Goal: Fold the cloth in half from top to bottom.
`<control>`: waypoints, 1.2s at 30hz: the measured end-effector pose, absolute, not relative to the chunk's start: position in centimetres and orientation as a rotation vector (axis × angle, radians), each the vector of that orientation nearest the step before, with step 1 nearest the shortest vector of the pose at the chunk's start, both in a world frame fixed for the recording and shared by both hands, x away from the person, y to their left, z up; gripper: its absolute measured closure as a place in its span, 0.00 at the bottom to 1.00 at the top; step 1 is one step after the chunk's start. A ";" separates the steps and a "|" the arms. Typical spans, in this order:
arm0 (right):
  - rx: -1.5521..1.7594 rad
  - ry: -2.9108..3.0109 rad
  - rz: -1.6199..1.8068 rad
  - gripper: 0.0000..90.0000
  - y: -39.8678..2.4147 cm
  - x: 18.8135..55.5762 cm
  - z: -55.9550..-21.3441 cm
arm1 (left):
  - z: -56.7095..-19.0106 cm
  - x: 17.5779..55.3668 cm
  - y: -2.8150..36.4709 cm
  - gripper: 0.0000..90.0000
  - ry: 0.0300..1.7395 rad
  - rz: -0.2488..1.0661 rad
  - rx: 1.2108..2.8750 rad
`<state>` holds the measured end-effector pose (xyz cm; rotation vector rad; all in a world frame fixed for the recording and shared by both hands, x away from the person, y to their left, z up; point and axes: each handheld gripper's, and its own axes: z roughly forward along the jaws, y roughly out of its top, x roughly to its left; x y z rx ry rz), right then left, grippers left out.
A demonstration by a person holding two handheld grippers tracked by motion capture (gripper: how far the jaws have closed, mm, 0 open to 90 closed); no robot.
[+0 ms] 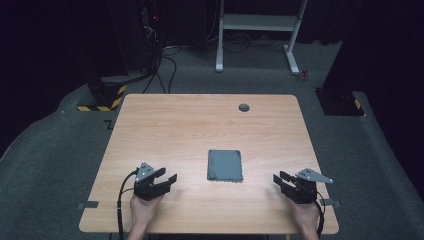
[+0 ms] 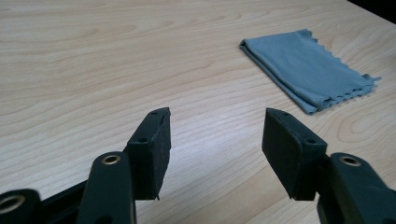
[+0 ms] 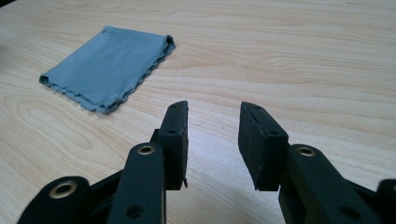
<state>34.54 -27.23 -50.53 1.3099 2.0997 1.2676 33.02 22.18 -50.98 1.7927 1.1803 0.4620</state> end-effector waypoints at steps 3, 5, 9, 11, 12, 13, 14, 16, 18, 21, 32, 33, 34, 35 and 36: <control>1.311 2.096 1.254 0.70 -27.5 34.5 -50.6 | -51.2 32.9 22.6 0.47 1.194 0.474 1.807; 1.315 2.095 1.245 0.70 -27.6 34.4 -50.7 | -51.3 32.8 22.8 0.47 1.203 0.484 1.819; 1.324 2.099 1.217 0.70 -27.9 34.1 -51.0 | -51.7 32.6 23.4 0.46 1.222 0.506 1.829; 1.334 2.096 1.207 0.69 -28.0 34.0 -51.2 | -51.8 32.5 23.6 0.46 1.237 0.511 1.824; 1.324 2.099 1.200 0.69 -28.2 34.0 -51.3 | -51.8 32.4 23.7 0.46 1.246 0.517 1.821; 1.338 2.098 1.195 0.69 -28.3 33.9 -51.3 | -51.9 32.4 23.9 0.46 1.256 0.523 1.817; 1.338 2.095 1.189 0.69 -28.4 33.9 -51.4 | -51.9 32.4 24.0 0.46 1.261 0.524 1.815; 1.339 2.092 1.173 0.69 -28.5 33.9 -51.4 | -52.0 32.4 24.1 0.46 1.270 0.524 1.816; 1.336 2.095 1.153 0.68 -28.6 33.9 -51.5 | -52.1 32.4 24.1 0.46 1.275 0.539 1.830; 1.348 2.100 1.125 0.67 -28.7 33.8 -51.6 | -52.2 32.5 24.1 0.46 1.282 0.543 1.832; 1.354 2.101 1.032 0.61 -28.8 34.2 -52.0 | -52.6 33.0 23.8 0.45 1.303 0.604 1.881; 1.355 2.103 1.028 0.60 -28.8 34.2 -52.0 | -52.6 33.0 23.9 0.45 1.308 0.600 1.886; 1.356 2.105 1.008 0.58 -28.7 34.3 -52.0 | -52.6 33.1 23.9 0.45 1.314 0.595 1.882; 1.344 2.109 0.992 0.57 -28.7 34.3 -52.1 | -52.6 33.1 23.9 0.45 1.311 0.592 1.880; 1.341 2.113 0.974 0.56 -28.5 34.3 -52.1 | -52.6 33.1 23.9 0.44 1.310 0.589 1.881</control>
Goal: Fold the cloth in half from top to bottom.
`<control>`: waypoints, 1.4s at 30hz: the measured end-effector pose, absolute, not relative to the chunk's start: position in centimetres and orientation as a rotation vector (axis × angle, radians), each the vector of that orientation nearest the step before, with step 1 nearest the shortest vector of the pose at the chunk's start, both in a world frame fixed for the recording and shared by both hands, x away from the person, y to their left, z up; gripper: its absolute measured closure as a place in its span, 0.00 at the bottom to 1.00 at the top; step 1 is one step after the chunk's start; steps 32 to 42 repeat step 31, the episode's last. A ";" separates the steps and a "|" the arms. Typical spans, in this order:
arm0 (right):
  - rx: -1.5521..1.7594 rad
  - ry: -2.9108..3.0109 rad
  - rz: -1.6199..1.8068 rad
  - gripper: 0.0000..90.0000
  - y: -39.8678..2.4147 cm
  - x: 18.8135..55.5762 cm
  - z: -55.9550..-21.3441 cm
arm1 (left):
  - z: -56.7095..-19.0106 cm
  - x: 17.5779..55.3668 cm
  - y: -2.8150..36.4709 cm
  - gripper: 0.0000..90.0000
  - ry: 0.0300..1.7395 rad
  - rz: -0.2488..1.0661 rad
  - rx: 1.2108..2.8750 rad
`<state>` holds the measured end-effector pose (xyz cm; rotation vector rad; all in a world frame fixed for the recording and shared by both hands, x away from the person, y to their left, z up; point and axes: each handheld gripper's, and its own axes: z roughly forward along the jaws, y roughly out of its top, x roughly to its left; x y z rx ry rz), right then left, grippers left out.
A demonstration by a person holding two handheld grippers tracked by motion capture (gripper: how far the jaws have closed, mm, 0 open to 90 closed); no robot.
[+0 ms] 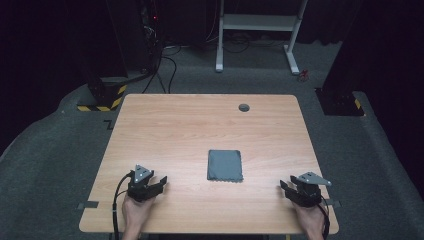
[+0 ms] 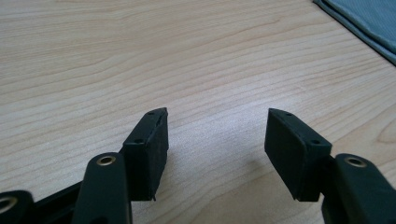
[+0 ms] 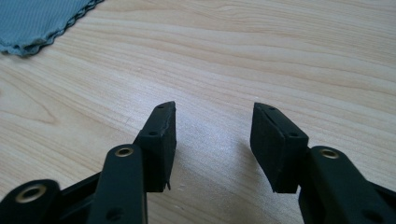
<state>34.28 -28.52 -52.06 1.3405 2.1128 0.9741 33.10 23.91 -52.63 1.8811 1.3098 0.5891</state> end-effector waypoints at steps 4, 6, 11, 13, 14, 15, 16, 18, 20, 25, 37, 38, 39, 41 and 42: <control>1.367 2.144 0.955 0.47 -28.5 34.6 -52.2 | -52.8 33.6 23.8 0.41 1.326 0.550 1.920; 1.372 2.149 0.953 0.45 -28.5 34.7 -52.2 | -52.8 33.7 23.8 0.39 1.324 0.559 1.924; 1.413 2.100 0.896 0.39 -28.3 34.6 -52.2 | -52.8 33.6 23.1 0.35 1.314 0.601 1.964; 1.426 2.088 0.892 0.39 -28.2 34.6 -52.2 | -52.8 33.6 23.1 0.35 1.316 0.598 1.963; 1.426 2.086 0.890 0.39 -28.2 34.6 -52.2 | -52.8 33.6 23.1 0.35 1.313 0.601 1.964; 1.427 2.086 0.891 0.39 -28.2 34.6 -52.2 | -52.8 33.6 23.1 0.34 1.312 0.599 1.965; 1.428 2.086 0.892 0.39 -28.2 34.6 -52.2 | -52.8 33.6 23.0 0.34 1.316 0.590 1.960; 1.427 2.086 0.892 0.39 -28.2 34.6 -52.2 | -52.8 33.6 23.0 0.33 1.307 0.590 1.969; 1.427 2.086 0.892 0.39 -28.2 34.6 -52.2 | -52.8 33.5 22.9 0.32 1.303 0.587 1.971; 1.428 2.086 0.891 0.39 -28.2 34.6 -52.2 | -52.8 33.6 23.0 0.32 1.300 0.582 1.971; 1.427 2.086 0.891 0.39 -28.2 34.6 -52.2 | -52.8 33.6 23.0 0.32 1.305 0.574 1.962; 1.427 2.086 0.891 0.39 -28.2 34.6 -52.2 | -52.8 33.6 23.0 0.32 1.305 0.574 1.962; 1.427 2.086 0.891 0.39 -28.2 34.6 -52.2 | -52.8 33.6 23.0 0.32 1.305 0.574 1.962; 1.427 2.086 0.891 0.39 -28.2 34.6 -52.2 | -52.8 33.6 23.0 0.32 1.305 0.574 1.962; 1.427 2.086 0.891 0.39 -28.2 34.6 -52.2 | -52.8 33.6 23.0 0.32 1.305 0.574 1.962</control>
